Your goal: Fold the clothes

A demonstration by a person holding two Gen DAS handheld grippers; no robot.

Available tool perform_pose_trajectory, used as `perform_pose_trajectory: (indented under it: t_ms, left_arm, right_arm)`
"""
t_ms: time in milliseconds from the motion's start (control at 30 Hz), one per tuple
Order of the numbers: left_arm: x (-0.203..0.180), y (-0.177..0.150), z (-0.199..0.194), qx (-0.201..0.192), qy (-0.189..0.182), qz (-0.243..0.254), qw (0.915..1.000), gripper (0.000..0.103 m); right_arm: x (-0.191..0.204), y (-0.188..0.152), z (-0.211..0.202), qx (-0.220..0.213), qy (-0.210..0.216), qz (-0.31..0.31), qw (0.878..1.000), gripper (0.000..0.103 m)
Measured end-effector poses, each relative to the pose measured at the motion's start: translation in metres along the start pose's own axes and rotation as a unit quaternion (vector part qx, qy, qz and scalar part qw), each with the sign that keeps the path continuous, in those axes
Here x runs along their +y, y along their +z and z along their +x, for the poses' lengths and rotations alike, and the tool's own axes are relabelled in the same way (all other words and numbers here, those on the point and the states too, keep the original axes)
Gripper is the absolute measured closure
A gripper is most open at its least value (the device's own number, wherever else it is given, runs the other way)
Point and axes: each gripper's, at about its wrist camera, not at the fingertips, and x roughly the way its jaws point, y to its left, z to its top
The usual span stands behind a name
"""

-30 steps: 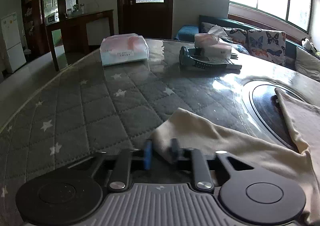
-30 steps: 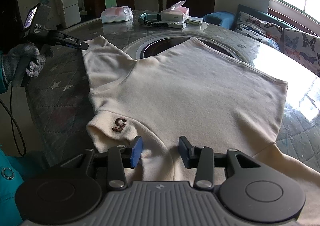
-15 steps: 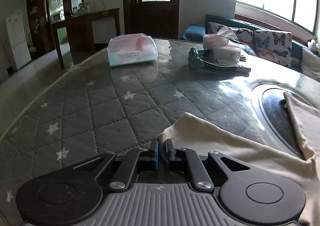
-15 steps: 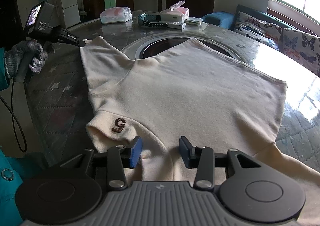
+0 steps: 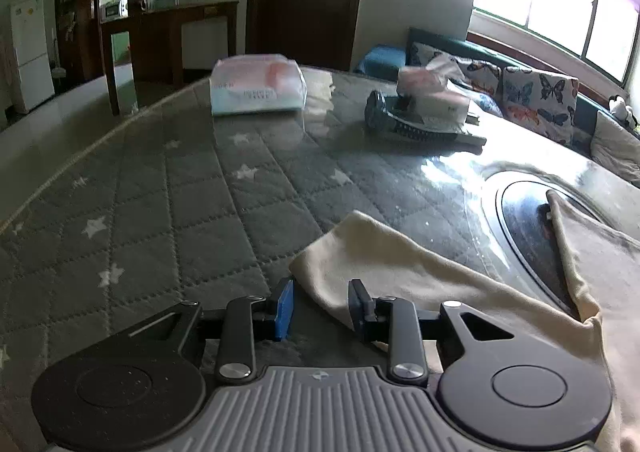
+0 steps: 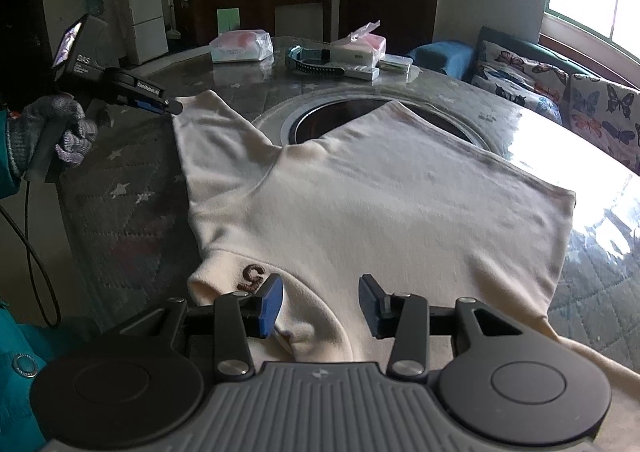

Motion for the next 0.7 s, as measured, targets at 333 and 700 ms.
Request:
perform_pose_trajectory:
  t_ms: [333, 700]
  left_arm:
    - [-0.020, 0.017, -0.030, -0.063, -0.047, 0.012, 0.9968, 0.099]
    - [-0.135, 0.009, -0.099, -0.113, -0.263, 0.143, 0.9474, 0.099]
  right_arm:
    - [-0.004, 0.003, -0.007, -0.017, -0.010, 0.015, 1.000, 0.061]
    - [-0.019, 0.008, -0.016, -0.035, -0.021, 0.057, 0.998, 0.062]
